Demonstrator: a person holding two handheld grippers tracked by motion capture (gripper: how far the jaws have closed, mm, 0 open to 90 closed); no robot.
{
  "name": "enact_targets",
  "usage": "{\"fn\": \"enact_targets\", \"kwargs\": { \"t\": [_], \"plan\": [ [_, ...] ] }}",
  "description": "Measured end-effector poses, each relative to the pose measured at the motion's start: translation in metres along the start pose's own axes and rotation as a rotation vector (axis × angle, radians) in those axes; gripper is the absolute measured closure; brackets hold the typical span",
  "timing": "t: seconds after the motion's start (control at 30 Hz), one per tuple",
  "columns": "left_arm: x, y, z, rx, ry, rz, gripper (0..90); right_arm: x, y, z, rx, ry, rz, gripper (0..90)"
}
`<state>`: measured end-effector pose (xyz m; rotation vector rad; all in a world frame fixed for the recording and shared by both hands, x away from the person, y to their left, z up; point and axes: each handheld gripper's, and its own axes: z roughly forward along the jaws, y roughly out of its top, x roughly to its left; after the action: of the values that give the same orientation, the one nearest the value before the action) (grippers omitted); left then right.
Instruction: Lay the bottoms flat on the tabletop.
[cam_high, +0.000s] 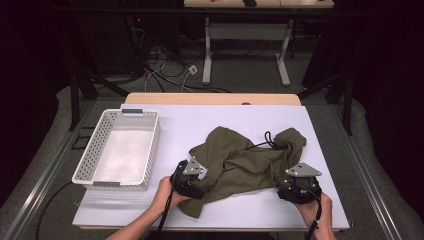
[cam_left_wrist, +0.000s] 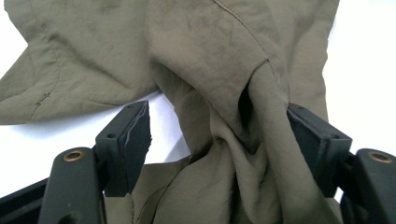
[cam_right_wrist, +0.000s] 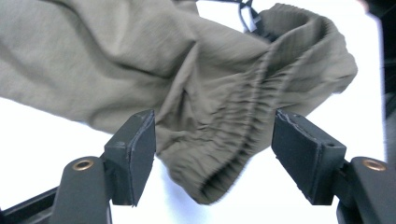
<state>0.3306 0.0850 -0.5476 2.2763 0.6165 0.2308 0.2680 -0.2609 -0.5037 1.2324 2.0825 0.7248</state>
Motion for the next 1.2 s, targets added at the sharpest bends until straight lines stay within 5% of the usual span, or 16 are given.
{"fn": "enact_targets", "kwargs": {
  "t": [0.07, 0.27, 0.33, 0.47, 0.7, 1.2],
  "plan": [
    [0.001, -0.001, 0.001, 0.003, 0.000, -0.006, 28.5, -0.001, -0.001, -0.004, -0.004, -0.010, 0.008, 28.7],
    [0.001, -0.002, 0.004, -0.004, -0.007, -0.003, 34.0, -0.011, -0.011, 0.020, 0.126, 0.022, 0.059, 19.6],
    [0.000, -0.003, 0.006, -0.001, -0.027, 0.010, 40.7, -0.013, -0.014, 0.027, 0.146, 0.038, 0.077, 22.1],
    [-0.003, -0.004, 0.009, 0.000, -0.054, 0.028, 60.6, -0.012, -0.016, 0.035, 0.128, 0.105, 0.105, 44.4],
    [-0.005, -0.001, 0.009, 0.031, -0.098, 0.030, 78.6, -0.005, -0.008, 0.044, 0.112, 0.053, 0.027, 65.4],
    [-0.015, -0.002, 0.007, 0.026, -0.131, 0.039, 81.4, -0.008, 0.018, 0.072, 0.089, 0.002, -0.079, 66.7]
  ]
}}
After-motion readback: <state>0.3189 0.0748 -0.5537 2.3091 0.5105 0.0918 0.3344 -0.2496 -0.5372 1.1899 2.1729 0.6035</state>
